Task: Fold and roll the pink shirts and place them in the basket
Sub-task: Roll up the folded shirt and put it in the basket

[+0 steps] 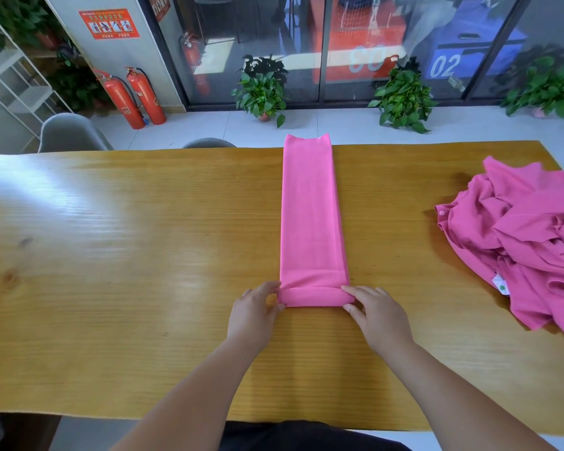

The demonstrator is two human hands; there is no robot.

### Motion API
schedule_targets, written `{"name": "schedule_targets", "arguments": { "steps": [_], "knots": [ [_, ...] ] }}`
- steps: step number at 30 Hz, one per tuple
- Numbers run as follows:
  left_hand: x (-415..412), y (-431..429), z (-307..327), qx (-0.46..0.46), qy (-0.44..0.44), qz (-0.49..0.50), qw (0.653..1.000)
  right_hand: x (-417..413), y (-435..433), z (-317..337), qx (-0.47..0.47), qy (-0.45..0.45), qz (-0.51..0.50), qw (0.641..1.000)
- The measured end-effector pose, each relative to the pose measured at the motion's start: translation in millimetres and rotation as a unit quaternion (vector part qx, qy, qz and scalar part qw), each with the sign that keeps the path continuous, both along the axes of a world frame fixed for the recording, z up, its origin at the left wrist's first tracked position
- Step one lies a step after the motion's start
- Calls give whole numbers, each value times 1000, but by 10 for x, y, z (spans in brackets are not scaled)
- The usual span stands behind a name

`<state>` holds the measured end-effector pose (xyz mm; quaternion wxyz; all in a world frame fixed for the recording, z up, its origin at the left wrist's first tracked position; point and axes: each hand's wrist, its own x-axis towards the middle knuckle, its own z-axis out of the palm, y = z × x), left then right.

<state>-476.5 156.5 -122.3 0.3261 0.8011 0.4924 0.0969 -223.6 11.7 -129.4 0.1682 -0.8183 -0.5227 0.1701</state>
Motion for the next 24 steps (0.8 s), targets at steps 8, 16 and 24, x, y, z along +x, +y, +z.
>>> {"name": "schedule_targets", "arguments": {
  "steps": [8, 16, 24],
  "knots": [
    [-115, 96, -65, -161, -89, 56, 981, 167, -56, 70, -4, 154, -59, 986],
    [61, 39, -18, 79, -11, 13, 997, 27, 67, 160, 83, -60, -19, 995],
    [34, -51, -125, 269, 36, -74, 960, -29, -17, -165, 119, -156, 39, 980]
  ]
}}
